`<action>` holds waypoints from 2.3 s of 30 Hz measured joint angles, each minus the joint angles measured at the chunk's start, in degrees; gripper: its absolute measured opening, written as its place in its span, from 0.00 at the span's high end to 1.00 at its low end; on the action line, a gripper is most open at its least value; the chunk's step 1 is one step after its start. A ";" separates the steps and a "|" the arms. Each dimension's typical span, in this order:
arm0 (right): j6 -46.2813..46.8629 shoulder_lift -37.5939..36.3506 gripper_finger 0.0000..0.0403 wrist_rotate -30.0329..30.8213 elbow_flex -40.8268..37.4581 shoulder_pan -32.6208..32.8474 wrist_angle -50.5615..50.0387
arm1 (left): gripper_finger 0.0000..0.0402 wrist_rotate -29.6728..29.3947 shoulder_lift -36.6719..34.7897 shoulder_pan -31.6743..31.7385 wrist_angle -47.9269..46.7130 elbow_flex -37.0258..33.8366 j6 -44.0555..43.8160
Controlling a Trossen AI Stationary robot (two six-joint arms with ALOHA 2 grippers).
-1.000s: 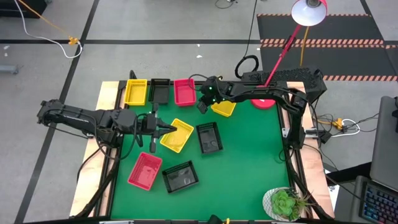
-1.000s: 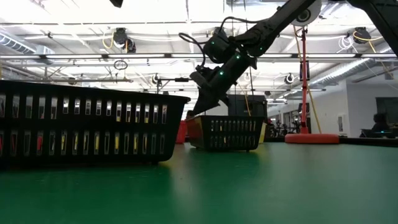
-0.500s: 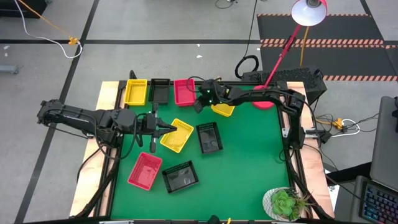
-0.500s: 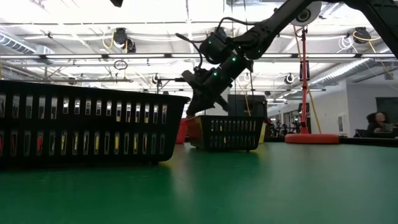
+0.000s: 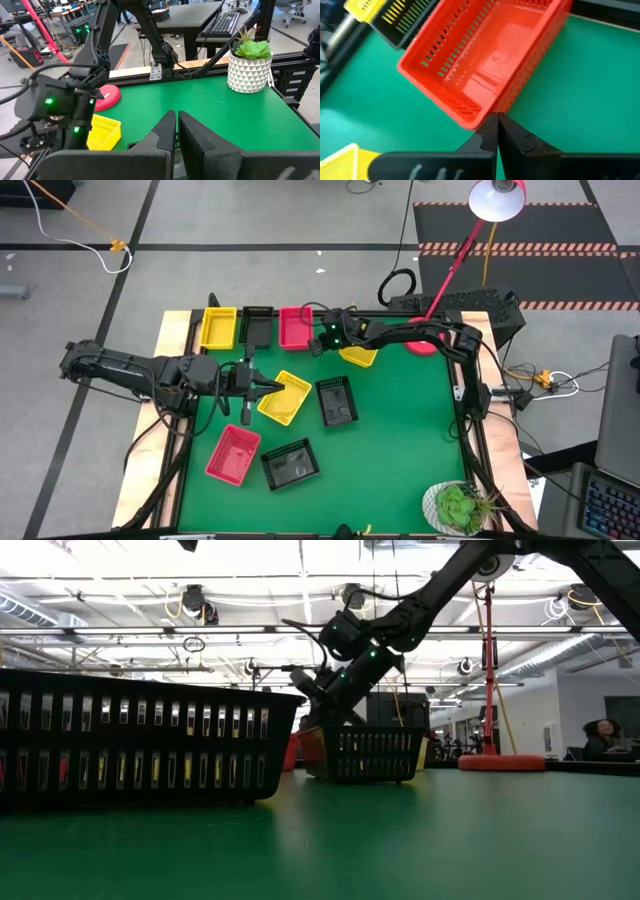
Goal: Stack baskets by color
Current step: Stack the bottom right red bin on top of the top red bin, then stack the bottom yellow bin on top of the top left yellow bin
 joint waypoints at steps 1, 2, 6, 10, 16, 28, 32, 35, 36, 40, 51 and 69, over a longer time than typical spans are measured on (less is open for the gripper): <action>0.37 0.36 1.00 -0.25 0.00 -0.02 0.64 | 0.94 0.02 0.00 0.00 0.00 0.00 0.00; 0.60 0.74 1.00 -0.27 0.04 -0.04 0.85 | 0.94 0.02 0.02 0.02 0.00 0.00 0.00; 0.67 0.91 1.00 -0.05 0.28 -0.02 -0.15 | 0.94 0.02 0.00 0.00 0.00 0.00 0.00; 0.36 0.69 1.00 -0.08 0.31 -0.09 -1.04 | 0.94 0.02 0.02 0.00 -0.04 0.00 0.16; -1.22 -1.89 1.00 0.25 0.33 0.15 -2.15 | 0.94 0.02 0.00 0.00 -0.11 0.00 0.17; -10.59 -17.87 1.00 0.13 0.35 5.65 -19.57 | 0.94 0.02 0.01 0.00 -0.17 0.00 0.13; -13.56 -25.05 1.00 1.72 0.35 8.59 -26.32 | 0.94 0.02 0.01 0.00 -0.17 0.00 0.09; -15.78 -30.08 1.00 1.87 0.35 10.66 -30.57 | 0.94 -0.70 0.01 0.00 -0.16 0.00 -0.07; -16.43 -31.61 1.00 1.89 0.35 11.37 -31.83 | 0.94 -1.07 0.01 0.00 -0.15 0.00 -0.26; -19.52 -36.62 1.00 2.45 0.35 14.55 -36.53 | 0.94 -1.90 0.01 0.00 -0.15 0.00 -1.28; -20.86 -47.04 1.00 14.52 -5.31 26.60 -37.18 | 0.94 -2.45 0.02 -0.21 -1.28 0.00 -3.31; -21.07 -61.17 1.00 14.87 -35.65 35.36 -9.77 | 0.94 -9.45 0.02 -10.59 -19.65 3.91 -19.71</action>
